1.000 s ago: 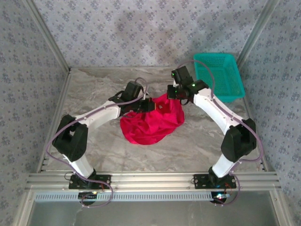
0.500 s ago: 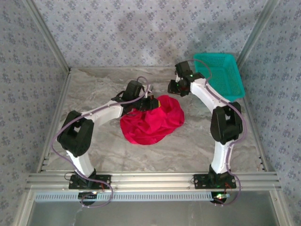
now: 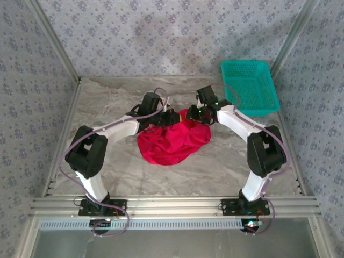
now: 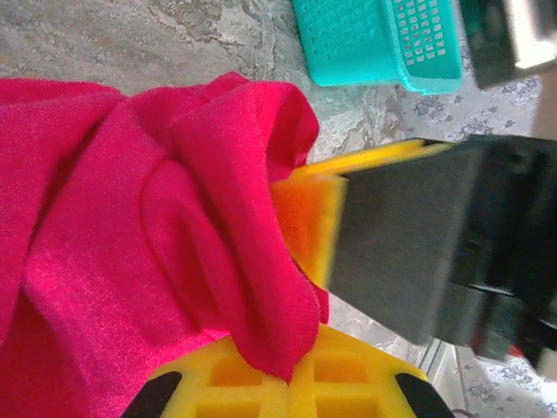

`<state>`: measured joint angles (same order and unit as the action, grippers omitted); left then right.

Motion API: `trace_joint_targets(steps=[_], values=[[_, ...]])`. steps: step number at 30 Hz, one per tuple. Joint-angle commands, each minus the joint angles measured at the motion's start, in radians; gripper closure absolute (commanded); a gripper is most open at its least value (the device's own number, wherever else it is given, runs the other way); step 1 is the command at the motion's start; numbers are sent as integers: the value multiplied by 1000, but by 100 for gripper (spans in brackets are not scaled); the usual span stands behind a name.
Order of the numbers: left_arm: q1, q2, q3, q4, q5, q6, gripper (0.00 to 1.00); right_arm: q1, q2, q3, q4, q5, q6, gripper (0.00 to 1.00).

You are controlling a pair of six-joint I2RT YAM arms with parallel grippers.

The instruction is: Fold the inside-out t-shirt

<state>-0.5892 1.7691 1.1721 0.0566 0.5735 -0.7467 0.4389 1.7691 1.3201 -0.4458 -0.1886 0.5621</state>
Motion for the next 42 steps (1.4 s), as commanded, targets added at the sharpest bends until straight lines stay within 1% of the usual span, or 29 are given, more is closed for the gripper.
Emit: trace_joint_targets(steps=[1, 3, 5, 7, 8, 10, 12, 14, 18, 23, 26, 27, 30, 32, 33, 34, 35, 37, 39, 42], values=[[4, -31, -15, 18, 13, -2, 100, -7, 61, 58, 6, -1, 16, 60], [4, -37, -18, 14, 11, 1, 100, -8, 89, 70, 11, -8, 27, 57], [3, -40, -19, 11, 10, 3, 100, -7, 106, 78, 24, -7, 36, 56], [5, -40, -15, 4, 11, 6, 100, -7, 117, 90, 25, 0, 43, 59], [5, -40, -12, 0, 11, 8, 100, -8, 117, 100, 15, 3, 44, 66], [7, -40, -8, -11, 11, 16, 100, -9, 99, 122, -20, 5, 36, 85], [14, -42, -3, -24, 8, 31, 100, -9, 55, 135, -69, -1, 23, 100], [28, -43, 4, -44, 4, 47, 100, -14, -4, 157, -127, -38, 6, 100], [58, -39, 17, -49, 7, 63, 100, -38, -146, 193, -214, -159, -3, 100], [78, -22, 52, -56, 23, 69, 100, -117, -267, 183, -218, -381, 39, 100], [80, -10, 69, -60, 34, 70, 100, -171, -300, 142, -161, -528, 107, 100], [81, -7, 71, -57, 40, 67, 100, -186, -301, 127, -114, -569, 123, 100], [76, -7, 63, -37, 51, 59, 100, -221, -265, 88, 27, -647, 215, 100], [70, -11, 52, -20, 62, 62, 100, -229, -202, 100, 77, -658, 263, 100], [67, -14, 44, -6, 70, 64, 100, -229, -157, 128, 70, -630, 266, 97], [63, -17, 34, 13, 80, 63, 100, -226, -104, 169, 43, -582, 252, 86], [61, -20, 24, 34, 92, 58, 100, -225, -55, 211, 9, -525, 231, 78], [58, -22, -2, 101, 120, 31, 100, -220, 57, 333, -112, -396, 161, 63], [57, -22, -31, 165, 140, -3, 100, -211, 112, 396, -189, -298, 111, 59], [57, -19, -59, 200, 149, -21, 100, -183, 73, 345, -181, -216, 76, 57]])
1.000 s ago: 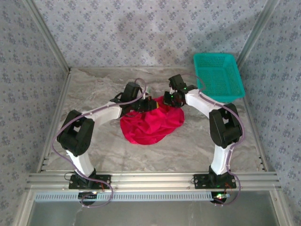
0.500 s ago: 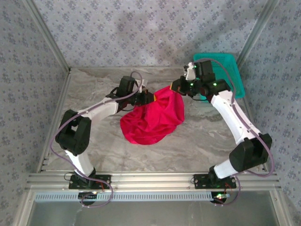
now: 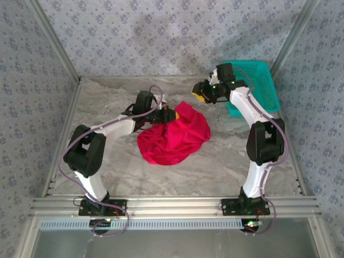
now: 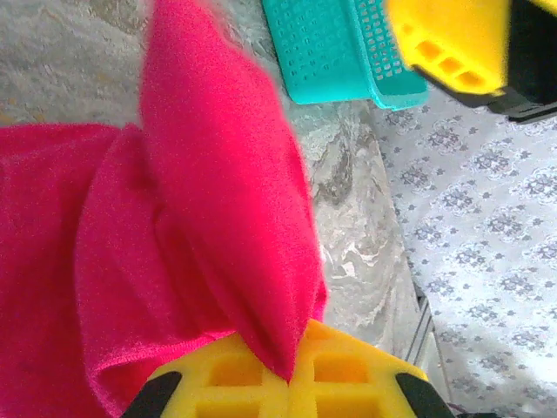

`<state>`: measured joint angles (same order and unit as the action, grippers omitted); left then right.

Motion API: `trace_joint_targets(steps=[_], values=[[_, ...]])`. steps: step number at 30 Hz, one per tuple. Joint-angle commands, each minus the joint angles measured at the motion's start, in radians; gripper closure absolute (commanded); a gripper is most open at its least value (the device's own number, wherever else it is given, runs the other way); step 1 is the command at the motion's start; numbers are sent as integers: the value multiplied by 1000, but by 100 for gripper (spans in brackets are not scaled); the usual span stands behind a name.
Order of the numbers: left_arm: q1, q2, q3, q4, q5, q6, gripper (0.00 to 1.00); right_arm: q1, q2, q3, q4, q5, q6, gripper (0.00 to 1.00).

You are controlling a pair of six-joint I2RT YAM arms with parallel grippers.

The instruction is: Fold the inside-out t-shirt

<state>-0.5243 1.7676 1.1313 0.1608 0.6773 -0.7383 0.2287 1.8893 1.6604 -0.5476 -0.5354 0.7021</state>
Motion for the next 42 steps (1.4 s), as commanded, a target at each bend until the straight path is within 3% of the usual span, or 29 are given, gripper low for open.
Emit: trace_joint_targets(steps=[1, 8, 23, 29, 33, 37, 42], values=[[-8, -17, -23, 99, 47, -30, 100, 42, -79, -31, -72, 156, -65, 57], [-7, -7, -28, 98, 59, -22, 100, 118, -264, -299, 57, 224, -111, 62], [-7, -25, -32, 103, 54, -34, 100, 175, -110, -351, 257, 122, 104, 56], [-6, -31, -33, 95, 54, -26, 100, 177, -104, -347, 260, 126, 146, 73], [-5, -36, -27, 79, 53, -14, 100, 170, -146, -336, 200, 151, 126, 98], [-1, -33, -10, 49, 40, 9, 100, 166, -203, -251, 30, 201, 53, 100], [-3, -9, 69, -14, 24, 49, 99, 150, -269, -148, -179, 167, -19, 100]])
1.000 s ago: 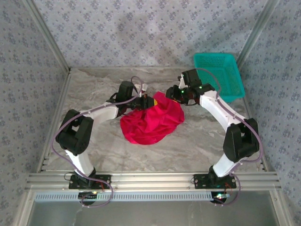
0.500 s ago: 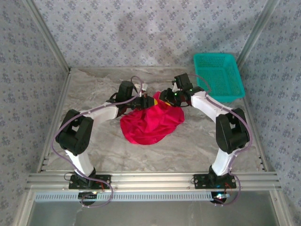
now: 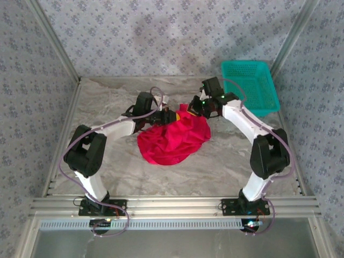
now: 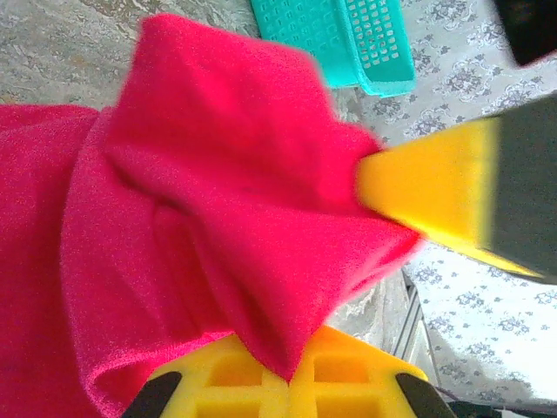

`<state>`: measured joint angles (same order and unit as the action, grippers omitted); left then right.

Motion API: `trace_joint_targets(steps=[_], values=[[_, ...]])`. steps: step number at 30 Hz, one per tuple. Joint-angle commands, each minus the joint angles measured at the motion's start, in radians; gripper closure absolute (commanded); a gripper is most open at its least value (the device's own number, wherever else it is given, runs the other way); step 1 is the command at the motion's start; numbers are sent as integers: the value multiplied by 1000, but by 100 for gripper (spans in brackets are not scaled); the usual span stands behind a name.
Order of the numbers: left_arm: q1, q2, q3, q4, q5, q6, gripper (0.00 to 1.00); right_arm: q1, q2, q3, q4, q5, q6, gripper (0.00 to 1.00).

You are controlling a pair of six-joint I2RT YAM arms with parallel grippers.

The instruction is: Fold the inside-out t-shirt

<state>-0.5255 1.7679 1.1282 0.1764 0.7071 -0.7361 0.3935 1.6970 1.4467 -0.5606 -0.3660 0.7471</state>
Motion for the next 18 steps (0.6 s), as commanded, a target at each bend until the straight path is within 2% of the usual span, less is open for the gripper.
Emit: trace_joint_targets(steps=[1, 8, 13, 16, 18], values=[[-3, -2, 88, -35, -8, 51, 99, -20, -97, 76, -184, -14, -72, 100], [-11, 39, 145, -46, -12, 63, 93, -77, -194, 93, -160, -183, -24, 100], [-8, 18, 133, -89, -45, 92, 76, -125, -151, 74, -78, -255, 11, 98], [3, -34, 114, -204, -124, 148, 70, -165, -62, 94, -66, -207, 0, 96], [17, -87, 80, -277, -201, 169, 69, -178, 17, 146, -102, -165, -37, 89]])
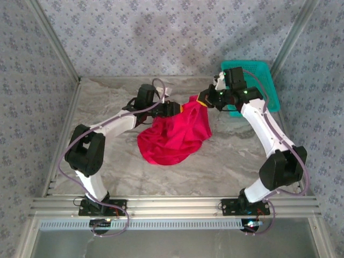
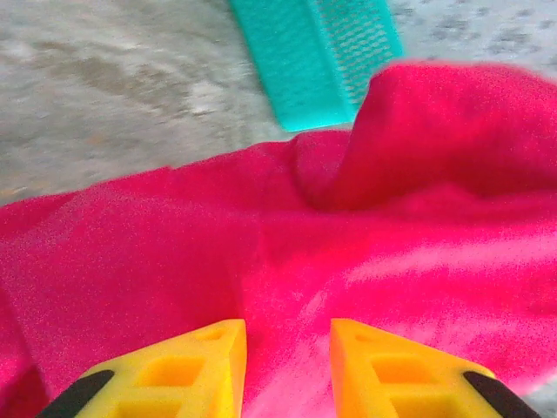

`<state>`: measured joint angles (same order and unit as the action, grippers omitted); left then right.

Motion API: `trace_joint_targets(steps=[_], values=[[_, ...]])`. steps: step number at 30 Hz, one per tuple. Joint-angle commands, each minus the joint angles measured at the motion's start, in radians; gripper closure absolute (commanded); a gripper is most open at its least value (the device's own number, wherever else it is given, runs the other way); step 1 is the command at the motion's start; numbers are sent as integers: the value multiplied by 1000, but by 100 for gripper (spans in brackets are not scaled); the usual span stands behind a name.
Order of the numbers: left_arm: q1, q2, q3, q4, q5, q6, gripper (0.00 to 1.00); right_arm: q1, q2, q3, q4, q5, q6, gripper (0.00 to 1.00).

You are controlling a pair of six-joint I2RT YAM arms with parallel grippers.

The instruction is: Fold the inside-out t-shirt

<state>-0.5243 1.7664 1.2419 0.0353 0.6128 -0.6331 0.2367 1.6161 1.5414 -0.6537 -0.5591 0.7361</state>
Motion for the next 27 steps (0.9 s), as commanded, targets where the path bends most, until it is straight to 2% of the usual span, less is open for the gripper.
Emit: trace_joint_targets(steps=[1, 3, 5, 8, 12, 16, 24, 27], values=[[23, -116, -58, -176, -152, 79, 68, -26, 141, 81, -35, 45, -50, 87], [37, -168, -99, -265, -246, 99, 66, -31, 196, 126, -72, 75, -81, 78], [54, -215, -149, -347, -325, 119, 65, -33, 215, 140, -82, 109, -99, 60], [95, -272, -230, -391, -362, 119, 60, -25, 199, 121, -81, 195, -133, 49], [138, -303, -311, -355, -331, 129, 52, 15, 167, 52, -72, 256, -157, 48], [143, -247, -292, -351, -312, 158, 50, 55, 199, 30, -63, 285, -170, 48], [134, -105, -214, -305, -260, 149, 48, 121, 411, 178, -95, 300, -195, 48], [124, -56, -189, -284, -256, 139, 48, 130, 495, 240, -120, 270, -198, 52]])
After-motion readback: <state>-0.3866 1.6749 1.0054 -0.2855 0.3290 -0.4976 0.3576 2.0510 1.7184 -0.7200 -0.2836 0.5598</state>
